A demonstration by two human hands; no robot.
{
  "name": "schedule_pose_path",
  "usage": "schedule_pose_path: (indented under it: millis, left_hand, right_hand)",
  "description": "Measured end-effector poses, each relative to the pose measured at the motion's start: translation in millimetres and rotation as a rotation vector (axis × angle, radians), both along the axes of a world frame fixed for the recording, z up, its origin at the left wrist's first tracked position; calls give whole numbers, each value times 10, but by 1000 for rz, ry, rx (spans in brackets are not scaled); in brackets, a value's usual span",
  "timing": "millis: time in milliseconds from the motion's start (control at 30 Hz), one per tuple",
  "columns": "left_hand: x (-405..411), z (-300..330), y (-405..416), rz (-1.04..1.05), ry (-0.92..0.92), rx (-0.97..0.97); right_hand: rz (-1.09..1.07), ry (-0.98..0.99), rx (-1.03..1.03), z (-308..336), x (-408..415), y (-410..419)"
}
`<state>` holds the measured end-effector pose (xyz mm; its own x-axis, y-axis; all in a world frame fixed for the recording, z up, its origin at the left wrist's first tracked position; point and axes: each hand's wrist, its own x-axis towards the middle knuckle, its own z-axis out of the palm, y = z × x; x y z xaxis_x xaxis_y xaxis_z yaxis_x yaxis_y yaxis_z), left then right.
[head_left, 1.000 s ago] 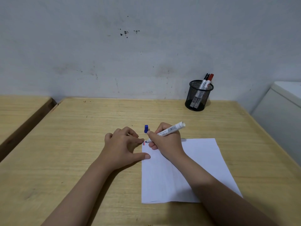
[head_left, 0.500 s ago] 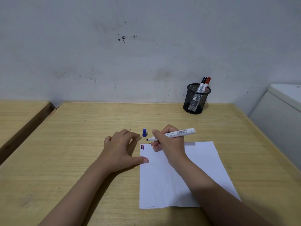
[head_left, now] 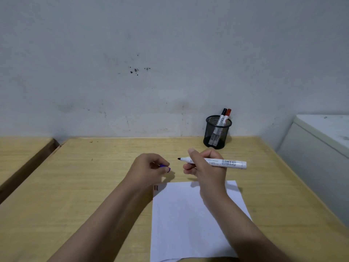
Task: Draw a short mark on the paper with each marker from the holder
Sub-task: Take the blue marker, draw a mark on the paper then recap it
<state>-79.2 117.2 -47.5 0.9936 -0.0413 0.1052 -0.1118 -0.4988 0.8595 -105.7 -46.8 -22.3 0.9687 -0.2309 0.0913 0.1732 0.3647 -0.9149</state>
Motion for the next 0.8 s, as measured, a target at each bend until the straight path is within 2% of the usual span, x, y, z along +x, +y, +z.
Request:
schedule_pose_path:
  millis: [100,200,300,467,567,700,800]
  left_hand:
    - [-181,236,-90,-40,46,-494]
    - [-360,423,-175,-91,51,-685]
    - [-509,564,-249,-125,34,-709]
    - [-709,718,-341,-177,-4,-614]
    - [-820,775,-388,-188,-7,-663]
    - [-923,842,-441,-191,-44,-770]
    - [-953,890,-455,-196,-102,-776]
  right_hand:
    - [-30,-69,-28,115,-87,-95]
    - [-33,-130,-57,219,-192,-141]
    - [-8,-175,-68,309,-323,-168]
    - [40,-216,-132,434,-488,-197]
    - [37,-254,-146,511,-555,-201]
    - [60,-318,-54,595,-639,-163]
    - [49,-394,-22,610,-680,-138]
